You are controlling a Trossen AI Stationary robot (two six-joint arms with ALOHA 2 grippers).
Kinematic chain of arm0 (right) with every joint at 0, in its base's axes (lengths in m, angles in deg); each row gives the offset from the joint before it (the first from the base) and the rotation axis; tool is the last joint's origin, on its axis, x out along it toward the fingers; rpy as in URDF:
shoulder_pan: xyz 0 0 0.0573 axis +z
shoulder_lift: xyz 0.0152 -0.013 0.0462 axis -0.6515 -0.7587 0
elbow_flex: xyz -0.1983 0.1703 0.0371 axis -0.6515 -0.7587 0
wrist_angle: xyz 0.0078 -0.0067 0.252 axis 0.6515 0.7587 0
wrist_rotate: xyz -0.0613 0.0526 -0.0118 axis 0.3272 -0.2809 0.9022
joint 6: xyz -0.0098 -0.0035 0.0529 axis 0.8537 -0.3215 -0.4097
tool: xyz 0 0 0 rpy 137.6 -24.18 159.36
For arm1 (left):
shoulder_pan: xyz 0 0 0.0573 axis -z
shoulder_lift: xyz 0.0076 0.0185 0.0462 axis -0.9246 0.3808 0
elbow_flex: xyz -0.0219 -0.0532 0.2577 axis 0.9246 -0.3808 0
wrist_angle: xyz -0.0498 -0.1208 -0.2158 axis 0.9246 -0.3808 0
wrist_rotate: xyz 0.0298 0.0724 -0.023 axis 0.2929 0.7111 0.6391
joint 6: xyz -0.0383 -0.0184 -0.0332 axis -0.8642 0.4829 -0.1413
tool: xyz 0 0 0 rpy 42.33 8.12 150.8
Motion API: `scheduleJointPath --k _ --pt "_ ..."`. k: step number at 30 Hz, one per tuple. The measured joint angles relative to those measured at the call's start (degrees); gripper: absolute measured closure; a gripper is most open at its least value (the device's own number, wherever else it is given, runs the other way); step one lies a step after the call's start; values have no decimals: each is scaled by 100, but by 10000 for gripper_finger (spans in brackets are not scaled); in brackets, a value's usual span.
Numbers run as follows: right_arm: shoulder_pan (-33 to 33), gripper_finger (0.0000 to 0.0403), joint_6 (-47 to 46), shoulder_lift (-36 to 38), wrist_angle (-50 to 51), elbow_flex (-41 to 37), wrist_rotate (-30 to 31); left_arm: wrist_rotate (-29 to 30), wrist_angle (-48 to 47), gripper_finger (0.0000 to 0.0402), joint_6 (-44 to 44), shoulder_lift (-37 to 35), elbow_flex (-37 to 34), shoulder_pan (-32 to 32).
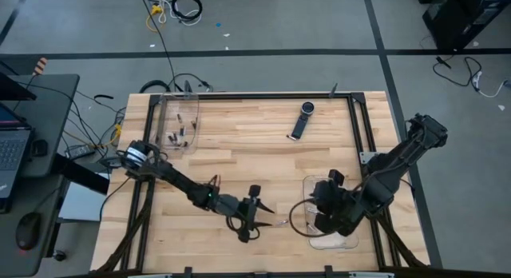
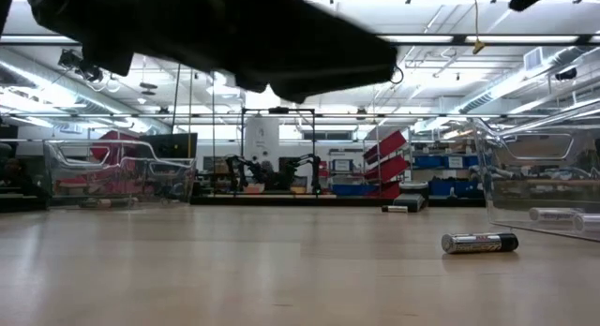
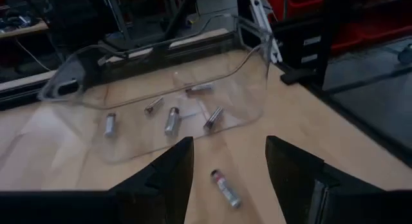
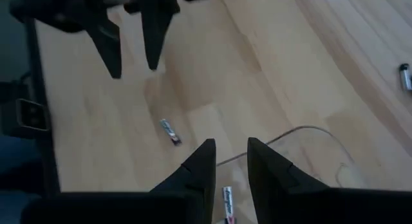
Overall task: Sort batteries
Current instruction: Put the silver battery into the bottom transparent bin
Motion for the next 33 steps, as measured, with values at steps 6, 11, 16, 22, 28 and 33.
scheduleJointPath --k 6,11,16,22,28,33 --pt "192 328 -25 -1 -249 2 178 502 -37 209 -197 710 733 118" --pt "215 328 -31 -2 -276 2 180 799 -269 209 -553 1154 1167 116" --pt "215 328 -13 -2 -275 2 269 813 -235 209 -747 1344 1200 126" --pt "213 328 -12 -2 -279 2 329 739 -155 209 -1045 1546 1196 115" --pt "213 328 -12 -4 -296 2 329 591 -286 209 -1349 1595 1196 78" --pt "213 328 -12 -7 -302 2 329 608 -365 209 -1360 1595 1176 80"
